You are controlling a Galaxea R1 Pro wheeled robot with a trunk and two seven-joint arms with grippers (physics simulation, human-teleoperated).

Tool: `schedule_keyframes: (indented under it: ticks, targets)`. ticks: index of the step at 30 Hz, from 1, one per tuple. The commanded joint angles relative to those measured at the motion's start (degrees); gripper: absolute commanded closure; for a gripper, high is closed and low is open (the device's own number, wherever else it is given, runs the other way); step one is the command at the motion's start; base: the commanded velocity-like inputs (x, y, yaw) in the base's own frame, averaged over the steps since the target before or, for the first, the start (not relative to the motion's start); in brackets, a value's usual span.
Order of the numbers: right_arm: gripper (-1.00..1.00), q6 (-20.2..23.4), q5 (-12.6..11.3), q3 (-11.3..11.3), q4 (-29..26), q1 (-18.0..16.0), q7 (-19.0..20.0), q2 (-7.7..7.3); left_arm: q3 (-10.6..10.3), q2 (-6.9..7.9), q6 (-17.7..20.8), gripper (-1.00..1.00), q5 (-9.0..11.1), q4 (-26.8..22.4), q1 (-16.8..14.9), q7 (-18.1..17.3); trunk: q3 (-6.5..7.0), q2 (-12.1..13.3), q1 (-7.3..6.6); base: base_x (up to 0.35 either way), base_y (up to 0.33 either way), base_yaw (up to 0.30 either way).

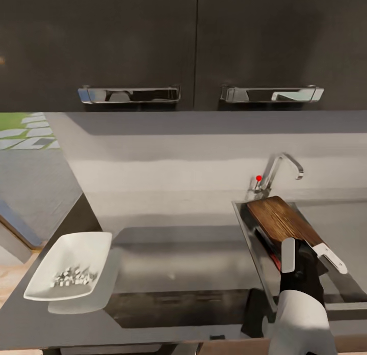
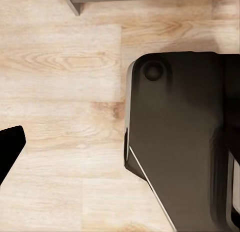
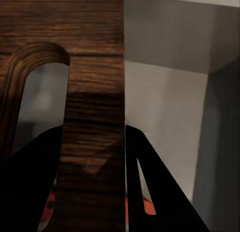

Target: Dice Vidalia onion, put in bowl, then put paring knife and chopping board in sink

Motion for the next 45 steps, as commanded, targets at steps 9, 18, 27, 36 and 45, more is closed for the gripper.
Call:
schedule_keyframes:
  ticks: [9,18,27,36,45]
  targets:
    - [1.00,-0.02,-0.01,-0.15,-0.07,-0.06,-0.20,0.04,-0.51,0.03,-0.04,-1.00,0.23,-0.10,0.03,0.46,-0.94,-0.12,0.04,0.016,0.000,0.000]
    - [1.00,-4.32,0.11,-0.57,4.92,-0.02,-0.27,0.04,-0.51,0.03,-0.04,-1.00,0.23,-0.10,0.03,0.51,-1.77,-0.12,0.04,0.000,0.000,0.000]
    - [1.00,-4.40,0.11,-0.76,5.13,-0.04,-0.27,0.04,-0.51,0.03,-0.04,-1.00,0.23,-0.10,0.03,0.49,-2.60,-0.12,0.04,0.030,-0.004,0.000]
    - [1.00,-4.40,0.11,-2.16,5.33,-0.04,-0.21,0.04,-0.51,0.03,-0.04,-1.00,0.23,-0.10,0.03,0.48,-3.43,-0.12,0.04,0.040,-0.016,0.000]
    - [1.00,-5.41,0.11,-2.23,6.37,-0.05,-0.18,0.04,-0.51,0.03,-0.04,-1.00,0.23,-0.10,0.03,0.50,-4.27,-0.12,0.04,0.000,0.000,0.000]
